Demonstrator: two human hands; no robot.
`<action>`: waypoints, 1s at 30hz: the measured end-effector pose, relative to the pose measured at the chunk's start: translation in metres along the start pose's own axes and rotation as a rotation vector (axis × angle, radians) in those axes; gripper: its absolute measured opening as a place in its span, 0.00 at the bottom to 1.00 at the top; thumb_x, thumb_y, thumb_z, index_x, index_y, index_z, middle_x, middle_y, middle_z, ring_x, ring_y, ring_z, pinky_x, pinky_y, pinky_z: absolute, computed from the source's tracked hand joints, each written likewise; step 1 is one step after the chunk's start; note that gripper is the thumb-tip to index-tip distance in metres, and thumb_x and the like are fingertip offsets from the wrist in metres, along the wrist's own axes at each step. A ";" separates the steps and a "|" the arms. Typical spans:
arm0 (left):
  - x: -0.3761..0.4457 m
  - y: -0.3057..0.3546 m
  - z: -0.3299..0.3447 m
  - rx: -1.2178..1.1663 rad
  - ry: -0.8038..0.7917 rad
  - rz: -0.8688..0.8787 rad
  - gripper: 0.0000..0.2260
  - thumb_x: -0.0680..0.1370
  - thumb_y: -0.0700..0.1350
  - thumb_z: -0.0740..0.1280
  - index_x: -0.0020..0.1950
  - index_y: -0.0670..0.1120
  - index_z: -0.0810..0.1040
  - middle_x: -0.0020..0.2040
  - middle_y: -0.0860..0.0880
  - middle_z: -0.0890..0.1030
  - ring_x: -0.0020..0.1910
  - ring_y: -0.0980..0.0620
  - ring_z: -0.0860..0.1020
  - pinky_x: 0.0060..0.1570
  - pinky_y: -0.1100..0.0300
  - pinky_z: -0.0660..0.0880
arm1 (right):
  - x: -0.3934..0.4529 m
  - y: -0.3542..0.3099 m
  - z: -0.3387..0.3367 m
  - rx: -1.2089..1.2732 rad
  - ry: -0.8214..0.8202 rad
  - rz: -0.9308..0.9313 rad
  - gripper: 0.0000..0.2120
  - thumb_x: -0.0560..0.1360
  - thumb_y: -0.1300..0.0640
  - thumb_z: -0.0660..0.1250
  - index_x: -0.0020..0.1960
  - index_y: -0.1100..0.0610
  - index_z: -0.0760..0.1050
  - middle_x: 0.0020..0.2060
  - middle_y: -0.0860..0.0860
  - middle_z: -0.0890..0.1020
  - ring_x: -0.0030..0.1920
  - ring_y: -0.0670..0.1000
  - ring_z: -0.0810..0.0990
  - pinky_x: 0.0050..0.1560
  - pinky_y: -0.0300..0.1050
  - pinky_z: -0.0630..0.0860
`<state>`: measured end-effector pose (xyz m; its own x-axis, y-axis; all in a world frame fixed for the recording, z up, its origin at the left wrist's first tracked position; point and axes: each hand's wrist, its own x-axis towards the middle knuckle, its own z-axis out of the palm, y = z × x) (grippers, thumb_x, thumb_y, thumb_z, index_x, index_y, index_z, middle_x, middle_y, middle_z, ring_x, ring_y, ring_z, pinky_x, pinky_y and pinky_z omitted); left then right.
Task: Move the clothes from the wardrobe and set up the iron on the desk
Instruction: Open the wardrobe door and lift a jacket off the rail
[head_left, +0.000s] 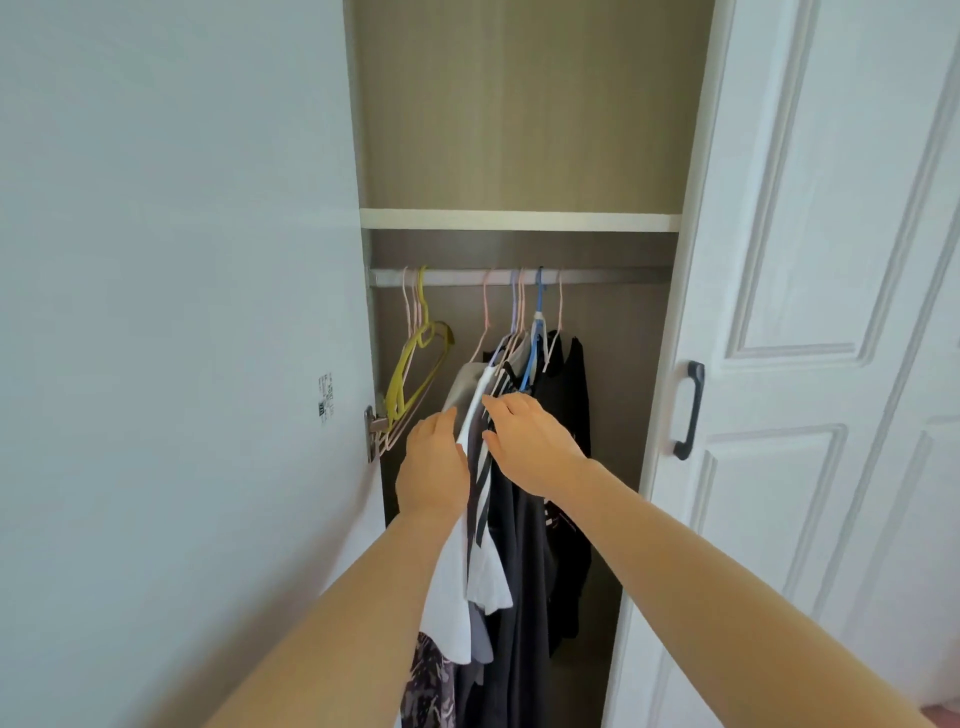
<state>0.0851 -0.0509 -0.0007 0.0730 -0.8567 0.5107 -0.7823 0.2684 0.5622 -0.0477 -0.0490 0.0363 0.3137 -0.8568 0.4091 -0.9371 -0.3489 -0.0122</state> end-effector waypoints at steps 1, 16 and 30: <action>0.007 -0.004 0.005 0.005 -0.004 -0.011 0.21 0.80 0.42 0.62 0.73 0.46 0.66 0.69 0.46 0.72 0.67 0.46 0.70 0.62 0.52 0.73 | 0.009 0.002 0.007 -0.021 0.010 -0.011 0.24 0.82 0.51 0.55 0.75 0.56 0.56 0.69 0.56 0.68 0.71 0.56 0.63 0.68 0.51 0.67; 0.048 -0.012 0.036 -0.013 0.047 -0.043 0.13 0.80 0.43 0.62 0.65 0.45 0.75 0.58 0.46 0.78 0.54 0.47 0.78 0.53 0.56 0.77 | 0.035 0.038 0.046 -0.164 0.064 -0.178 0.20 0.81 0.51 0.56 0.72 0.53 0.63 0.67 0.53 0.71 0.70 0.55 0.64 0.69 0.51 0.65; 0.081 0.020 0.057 -0.050 -0.079 -0.123 0.14 0.77 0.46 0.67 0.62 0.45 0.75 0.55 0.45 0.81 0.53 0.43 0.79 0.51 0.51 0.77 | 0.021 0.068 0.027 -0.280 0.107 0.015 0.14 0.79 0.53 0.58 0.63 0.57 0.65 0.51 0.54 0.80 0.56 0.56 0.72 0.52 0.49 0.71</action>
<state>0.0403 -0.1397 0.0149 0.1156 -0.9159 0.3844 -0.7386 0.1795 0.6498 -0.1004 -0.1008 0.0190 0.2952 -0.8110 0.5051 -0.9521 -0.2055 0.2266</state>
